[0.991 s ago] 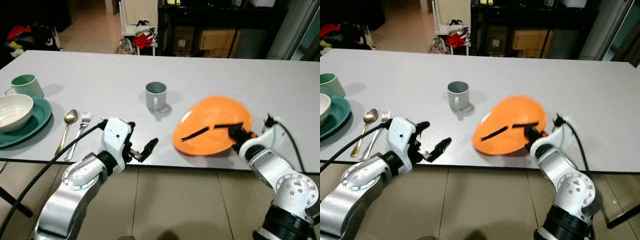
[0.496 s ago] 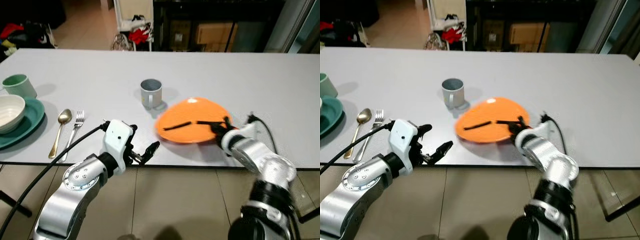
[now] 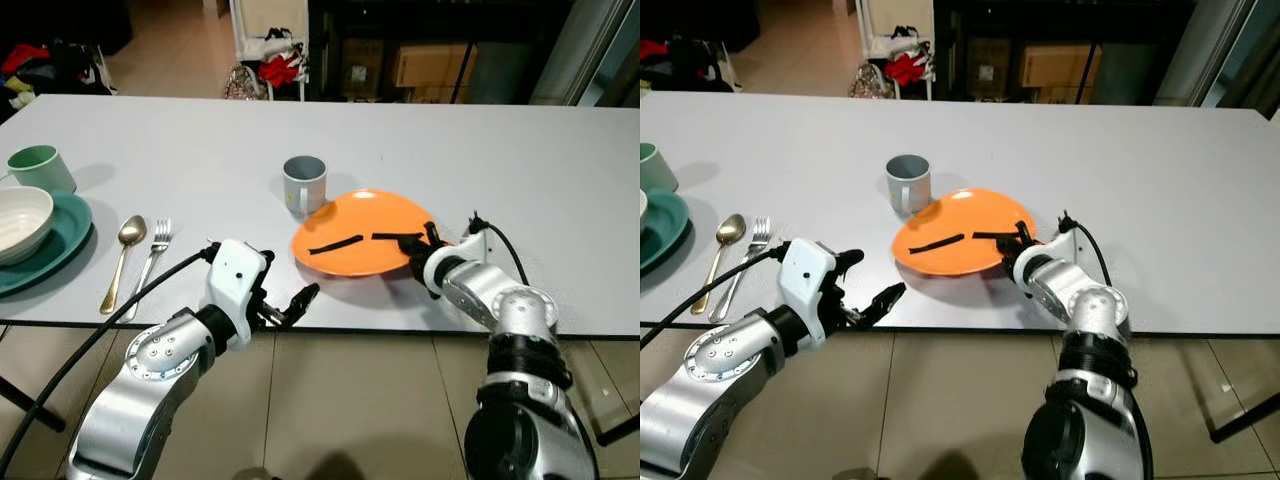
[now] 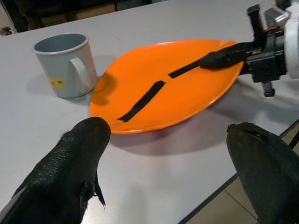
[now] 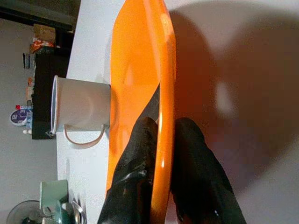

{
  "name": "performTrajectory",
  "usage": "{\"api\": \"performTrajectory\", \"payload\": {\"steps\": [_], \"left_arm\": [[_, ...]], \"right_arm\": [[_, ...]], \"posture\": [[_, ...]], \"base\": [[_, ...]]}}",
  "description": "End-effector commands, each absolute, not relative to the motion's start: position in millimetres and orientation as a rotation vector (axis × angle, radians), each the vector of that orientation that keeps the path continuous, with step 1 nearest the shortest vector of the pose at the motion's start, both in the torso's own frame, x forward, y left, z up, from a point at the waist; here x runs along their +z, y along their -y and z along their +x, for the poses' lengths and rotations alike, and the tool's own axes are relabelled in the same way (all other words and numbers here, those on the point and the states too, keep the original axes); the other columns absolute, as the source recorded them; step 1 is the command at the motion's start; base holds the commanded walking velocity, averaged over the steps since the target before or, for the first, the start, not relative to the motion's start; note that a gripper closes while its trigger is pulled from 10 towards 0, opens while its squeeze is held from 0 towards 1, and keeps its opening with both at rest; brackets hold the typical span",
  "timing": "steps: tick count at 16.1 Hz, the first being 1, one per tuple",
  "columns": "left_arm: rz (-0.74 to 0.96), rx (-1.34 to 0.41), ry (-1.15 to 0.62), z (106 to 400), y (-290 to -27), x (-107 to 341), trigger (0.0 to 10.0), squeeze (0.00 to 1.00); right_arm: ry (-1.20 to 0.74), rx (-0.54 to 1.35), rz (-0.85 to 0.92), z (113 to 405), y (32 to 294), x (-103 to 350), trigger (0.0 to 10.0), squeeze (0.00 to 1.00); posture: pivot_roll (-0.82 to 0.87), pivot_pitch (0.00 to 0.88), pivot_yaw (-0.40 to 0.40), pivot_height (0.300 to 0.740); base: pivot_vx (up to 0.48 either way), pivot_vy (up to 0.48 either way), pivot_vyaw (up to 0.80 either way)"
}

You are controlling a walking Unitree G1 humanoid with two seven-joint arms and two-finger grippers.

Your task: Setting the table

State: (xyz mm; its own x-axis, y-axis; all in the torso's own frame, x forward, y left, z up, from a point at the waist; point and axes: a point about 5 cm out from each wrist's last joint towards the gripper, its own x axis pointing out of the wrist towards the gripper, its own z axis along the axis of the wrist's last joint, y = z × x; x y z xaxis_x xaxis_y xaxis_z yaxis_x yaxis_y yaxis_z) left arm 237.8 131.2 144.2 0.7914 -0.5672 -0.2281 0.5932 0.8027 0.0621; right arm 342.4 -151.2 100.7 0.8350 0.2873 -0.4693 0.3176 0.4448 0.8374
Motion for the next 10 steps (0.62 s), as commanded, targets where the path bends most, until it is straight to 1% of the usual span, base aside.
{"api": "performTrajectory", "payload": {"steps": [1, 2, 4, 7, 10], "left_arm": [[0.147, -0.634, -0.192, 238, -129, 147, 10.0, 0.0], [0.149, -0.635, -0.193, 239, -129, 147, 10.0, 0.0], [0.149, -0.635, -0.193, 239, -129, 147, 10.0, 0.0], [0.15, -0.629, -0.193, 240, -128, 147, 10.0, 0.0], [0.154, -0.63, -0.191, 240, -128, 147, 10.0, 0.0]], "right_arm": [[-0.654, -0.052, 1.087, 342, 151, 93, 10.0, 0.0], [-0.636, -0.039, 1.1, 346, 150, 92, 10.0, 1.0], [-0.618, -0.037, 1.093, 349, 151, 91, 10.0, 1.0], [-0.582, -0.033, 0.998, 352, 161, 94, 10.0, 1.0], [-0.611, -0.03, 0.885, 347, 173, 93, 10.0, 1.0]], "posture": [[0.13, 0.0, 0.007, 0.74], [0.13, 0.0, 0.009, 0.74], [0.13, 0.0, 0.008, 0.74], [0.14, 0.0, 0.006, 0.74], [0.13, 0.0, 0.009, 0.74]], "base": [[0.0, 0.0, 0.0], [0.0, 0.0, 0.0], [0.0, 0.0, 0.0], [0.0, 0.0, 0.0], [0.0, 0.0, 0.0]]}}
